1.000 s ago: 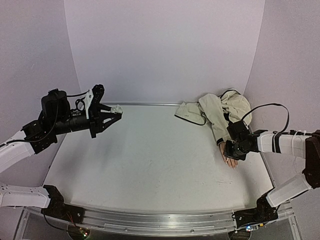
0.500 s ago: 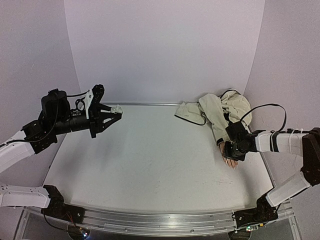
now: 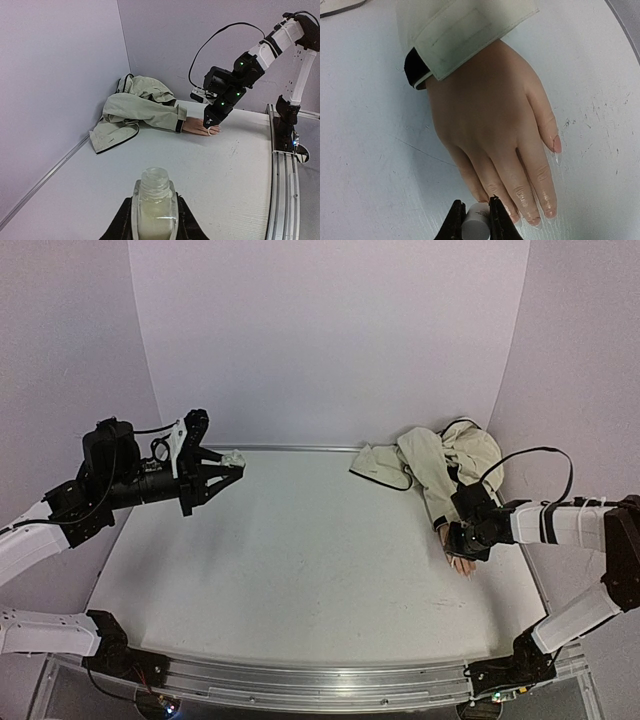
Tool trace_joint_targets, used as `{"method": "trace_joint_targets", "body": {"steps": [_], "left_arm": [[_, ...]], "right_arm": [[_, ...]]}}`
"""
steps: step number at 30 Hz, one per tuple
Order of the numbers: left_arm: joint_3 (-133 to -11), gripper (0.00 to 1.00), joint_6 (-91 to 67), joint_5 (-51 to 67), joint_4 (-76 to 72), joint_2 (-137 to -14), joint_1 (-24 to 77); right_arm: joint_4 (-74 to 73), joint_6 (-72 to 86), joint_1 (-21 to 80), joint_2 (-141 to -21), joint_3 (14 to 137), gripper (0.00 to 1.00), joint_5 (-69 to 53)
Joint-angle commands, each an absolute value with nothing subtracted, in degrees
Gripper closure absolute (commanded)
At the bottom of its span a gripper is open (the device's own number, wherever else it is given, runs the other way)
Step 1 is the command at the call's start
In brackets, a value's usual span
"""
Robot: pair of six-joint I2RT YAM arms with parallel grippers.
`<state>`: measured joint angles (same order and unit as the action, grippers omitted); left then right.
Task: Paint the nails
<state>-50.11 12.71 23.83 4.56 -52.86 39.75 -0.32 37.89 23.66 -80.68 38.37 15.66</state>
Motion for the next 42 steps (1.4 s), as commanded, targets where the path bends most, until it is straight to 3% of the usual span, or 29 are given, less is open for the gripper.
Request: {"method": "trace_joint_targets", "body": {"steps": [1,42], "left_arm": [[-50.6,1.0,13.6,23.9,3.6,-51.4,39.6],[-50.5,1.0,13.5,24.2,3.6,-51.1,39.6]], "right_arm": [[-1.3,37.9,23.4,-80.8,39.9,1.0,15.9],[-4.6,40.9,23.5,-79.5,38.2,1.0,15.5]]}}
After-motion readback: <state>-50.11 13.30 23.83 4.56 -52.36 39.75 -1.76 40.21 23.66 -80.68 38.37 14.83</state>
